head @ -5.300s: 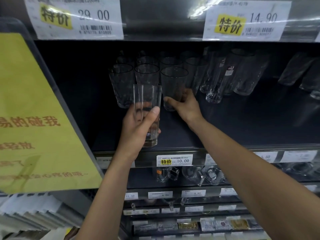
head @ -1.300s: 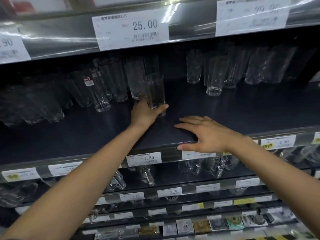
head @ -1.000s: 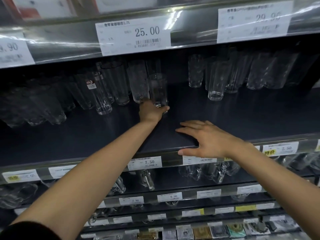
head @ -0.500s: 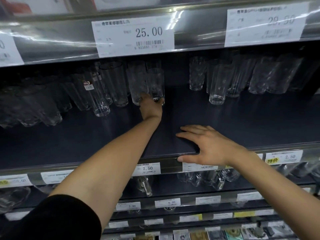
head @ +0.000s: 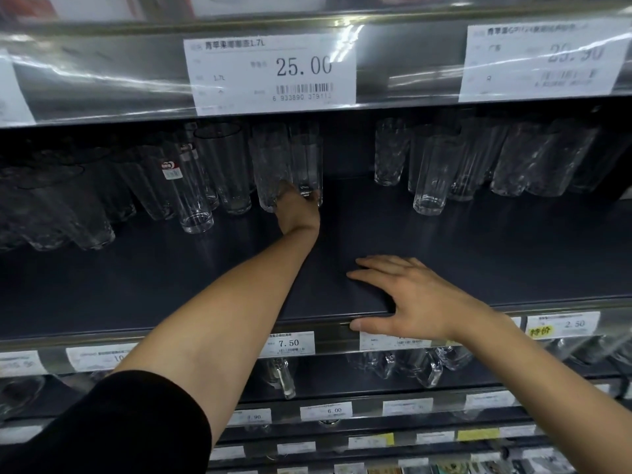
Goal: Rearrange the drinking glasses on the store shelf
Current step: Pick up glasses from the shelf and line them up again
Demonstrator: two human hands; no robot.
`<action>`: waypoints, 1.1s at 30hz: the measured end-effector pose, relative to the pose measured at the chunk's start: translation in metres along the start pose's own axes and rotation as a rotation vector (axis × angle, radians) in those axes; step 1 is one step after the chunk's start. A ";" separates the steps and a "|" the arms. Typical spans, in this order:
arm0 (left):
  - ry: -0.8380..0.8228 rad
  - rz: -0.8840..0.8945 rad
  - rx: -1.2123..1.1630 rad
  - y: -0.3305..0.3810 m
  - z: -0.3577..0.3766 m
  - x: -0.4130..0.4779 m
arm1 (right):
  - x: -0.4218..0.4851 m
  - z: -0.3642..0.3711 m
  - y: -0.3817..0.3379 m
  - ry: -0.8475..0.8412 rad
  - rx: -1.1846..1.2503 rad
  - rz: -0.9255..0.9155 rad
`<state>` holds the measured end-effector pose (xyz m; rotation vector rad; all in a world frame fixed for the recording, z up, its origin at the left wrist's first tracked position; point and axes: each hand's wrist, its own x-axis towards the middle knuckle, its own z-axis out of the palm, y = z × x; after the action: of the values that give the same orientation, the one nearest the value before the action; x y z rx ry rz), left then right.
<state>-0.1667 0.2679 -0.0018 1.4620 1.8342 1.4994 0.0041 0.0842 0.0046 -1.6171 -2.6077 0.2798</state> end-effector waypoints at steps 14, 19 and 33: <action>-0.037 -0.013 0.064 0.004 0.003 0.004 | 0.001 0.001 0.001 -0.001 -0.005 -0.004; -0.034 -0.018 0.082 0.003 0.005 0.006 | 0.001 -0.001 0.000 0.005 -0.003 -0.006; -0.033 -0.028 0.105 0.003 0.006 0.007 | 0.001 0.001 -0.001 0.009 0.013 0.002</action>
<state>-0.1633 0.2764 0.0009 1.4928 1.9315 1.3768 0.0031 0.0846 0.0041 -1.6127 -2.5921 0.2888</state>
